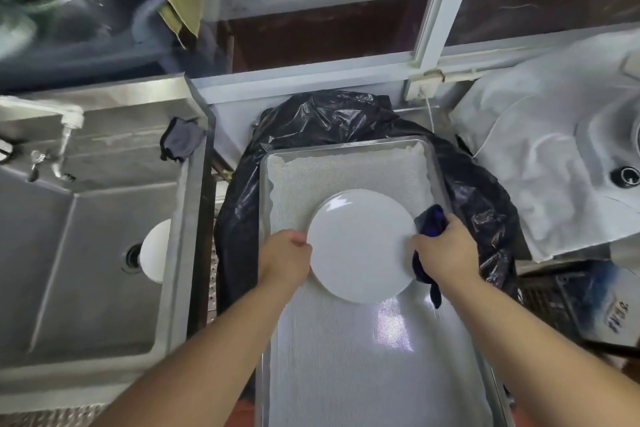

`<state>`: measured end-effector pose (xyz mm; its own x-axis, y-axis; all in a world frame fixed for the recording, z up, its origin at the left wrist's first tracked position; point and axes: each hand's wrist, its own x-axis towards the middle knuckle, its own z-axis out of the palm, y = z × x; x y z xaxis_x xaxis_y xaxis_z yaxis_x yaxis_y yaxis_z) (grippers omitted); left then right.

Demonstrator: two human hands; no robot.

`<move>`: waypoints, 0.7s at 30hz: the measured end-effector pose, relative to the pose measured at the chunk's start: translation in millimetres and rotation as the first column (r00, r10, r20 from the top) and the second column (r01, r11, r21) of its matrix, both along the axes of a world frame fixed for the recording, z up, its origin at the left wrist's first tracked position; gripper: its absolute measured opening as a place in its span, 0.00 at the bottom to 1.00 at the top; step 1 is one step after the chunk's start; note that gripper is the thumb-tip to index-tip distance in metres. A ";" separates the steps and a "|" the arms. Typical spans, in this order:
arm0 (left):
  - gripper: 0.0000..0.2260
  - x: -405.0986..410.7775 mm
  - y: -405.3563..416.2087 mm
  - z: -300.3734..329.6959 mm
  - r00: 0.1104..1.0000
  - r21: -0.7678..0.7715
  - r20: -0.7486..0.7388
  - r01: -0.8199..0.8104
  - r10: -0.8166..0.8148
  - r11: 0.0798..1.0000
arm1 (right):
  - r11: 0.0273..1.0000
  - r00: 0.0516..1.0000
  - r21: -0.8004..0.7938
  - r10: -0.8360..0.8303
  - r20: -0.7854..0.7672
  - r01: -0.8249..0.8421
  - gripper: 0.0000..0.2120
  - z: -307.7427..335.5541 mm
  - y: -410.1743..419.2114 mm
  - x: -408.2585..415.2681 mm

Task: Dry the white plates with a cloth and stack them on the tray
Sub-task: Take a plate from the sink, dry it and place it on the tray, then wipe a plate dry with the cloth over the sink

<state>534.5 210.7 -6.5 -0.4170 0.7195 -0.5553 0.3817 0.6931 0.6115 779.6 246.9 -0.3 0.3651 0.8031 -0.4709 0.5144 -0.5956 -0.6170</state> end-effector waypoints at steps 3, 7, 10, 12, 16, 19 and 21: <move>0.07 -1.1 4.1 -4.9 0.986 -0.019 -0.125 0.111 -0.113 0.994 | 1.000 1.000 -0.021 -0.010 0.008 0.010 0.12 -7.9 -2.3 -2.9; 0.07 -2.4 9.4 -13.1 0.964 -0.025 -0.205 0.168 -0.169 0.986 | 1.000 1.000 -0.025 -0.012 0.015 0.013 0.12 -12.7 -0.5 -5.4; 0.09 -1.5 10.5 -17.2 0.953 -0.013 -0.234 0.195 -0.193 0.981 | 1.000 1.000 -0.021 -0.018 0.014 0.018 0.12 -14.3 1.0 -6.7; 0.13 -0.6 11.2 -18.8 0.948 -0.005 -0.253 0.201 -0.195 0.980 | 0.999 1.000 -0.029 -0.018 0.009 0.018 0.12 -15.2 1.1 -7.5; 0.18 2.8 13.1 -17.1 0.946 0.028 -0.267 0.200 -0.185 0.979 | 0.999 1.000 -0.029 -0.015 0.020 0.016 0.11 -19.4 1.0 -8.5; 0.19 4.4 13.1 -21.0 0.947 0.057 -0.275 0.188 -0.165 0.981 | 1.000 0.999 -0.011 -0.003 0.039 0.003 0.10 -21.7 -0.6 -9.8; 0.19 5.7 12.4 -22.8 0.949 0.069 -0.279 0.173 -0.147 0.983 | 1.000 0.999 0.014 0.016 0.046 -0.017 0.09 -23.0 -2.8 -10.3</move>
